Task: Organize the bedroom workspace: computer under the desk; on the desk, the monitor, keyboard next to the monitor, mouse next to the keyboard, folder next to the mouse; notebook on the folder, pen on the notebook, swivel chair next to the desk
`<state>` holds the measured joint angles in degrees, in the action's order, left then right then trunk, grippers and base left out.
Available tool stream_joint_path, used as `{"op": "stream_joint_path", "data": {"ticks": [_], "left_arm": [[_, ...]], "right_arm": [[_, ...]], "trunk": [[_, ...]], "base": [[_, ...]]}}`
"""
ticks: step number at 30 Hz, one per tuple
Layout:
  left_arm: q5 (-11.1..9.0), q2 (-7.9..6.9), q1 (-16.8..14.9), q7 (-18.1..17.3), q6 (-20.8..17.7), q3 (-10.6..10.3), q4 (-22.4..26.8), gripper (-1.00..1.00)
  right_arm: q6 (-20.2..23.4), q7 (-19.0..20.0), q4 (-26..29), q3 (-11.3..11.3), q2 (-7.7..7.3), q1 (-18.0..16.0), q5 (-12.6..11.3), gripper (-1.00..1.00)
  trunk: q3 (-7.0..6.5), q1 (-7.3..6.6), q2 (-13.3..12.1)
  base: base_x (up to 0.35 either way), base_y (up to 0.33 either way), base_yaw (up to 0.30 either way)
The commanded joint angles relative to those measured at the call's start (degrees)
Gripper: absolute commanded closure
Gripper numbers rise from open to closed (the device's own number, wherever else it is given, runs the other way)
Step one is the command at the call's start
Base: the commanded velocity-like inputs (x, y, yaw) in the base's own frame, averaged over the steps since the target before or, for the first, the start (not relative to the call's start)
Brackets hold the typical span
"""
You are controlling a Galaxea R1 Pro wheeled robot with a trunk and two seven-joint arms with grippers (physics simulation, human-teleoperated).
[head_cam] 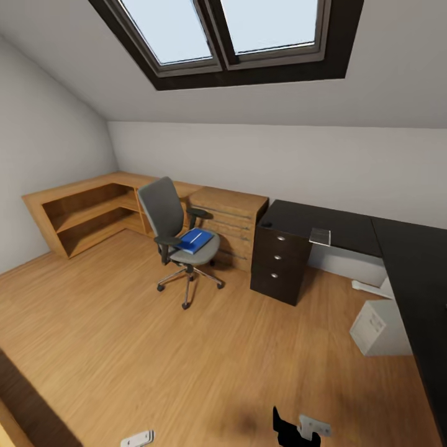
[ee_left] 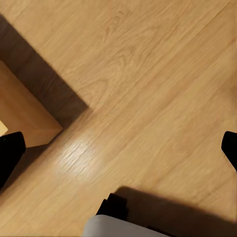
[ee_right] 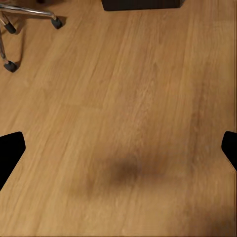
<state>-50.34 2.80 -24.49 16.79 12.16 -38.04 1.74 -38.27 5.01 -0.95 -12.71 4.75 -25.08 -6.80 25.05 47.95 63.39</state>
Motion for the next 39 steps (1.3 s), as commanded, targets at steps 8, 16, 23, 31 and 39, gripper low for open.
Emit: {"op": "stream_joint_path", "data": {"ticks": [8,16,23,31,39], "left_arm": [[-0.5,0.01,0.0,0.3,0.1,-0.5,0.0,-1.0],[-0.5,0.01,0.0,0.3,0.1,-0.5,0.0,-1.0],[-0.5,0.01,0.0,0.3,0.1,-0.5,0.0,-1.0],[-0.5,0.03,0.0,0.3,0.1,-0.5,0.0,-1.0],[-0.5,0.31,0.0,0.3,0.1,-0.5,0.0,-1.0]], "right_arm": [[-0.2,0.5,-0.1,-0.1,-0.81,-0.1,-0.5,-1.0],[-0.3,0.6,-0.1,-0.1,-1.63,-0.1,-0.5,-1.0],[-0.3,0.6,-0.1,-0.1,-1.62,-0.1,-0.5,-1.0],[-0.3,0.5,0.0,-0.1,-1.58,-0.1,-0.5,-1.0],[-0.3,0.5,0.0,0.0,-1.58,-0.1,-0.5,-1.0]], "trunk": [[0.06,0.01,0.0],[0.06,0.01,0.0],[0.06,0.01,0.0],[0.06,0.01,0.0],[0.06,0.01,0.0]], "base": [[0.276,-0.001,0.0],[0.319,0.0,0.0],[0.322,0.0,0.0],[0.322,0.0,0.0],[0.322,0.0,0.0]]}}
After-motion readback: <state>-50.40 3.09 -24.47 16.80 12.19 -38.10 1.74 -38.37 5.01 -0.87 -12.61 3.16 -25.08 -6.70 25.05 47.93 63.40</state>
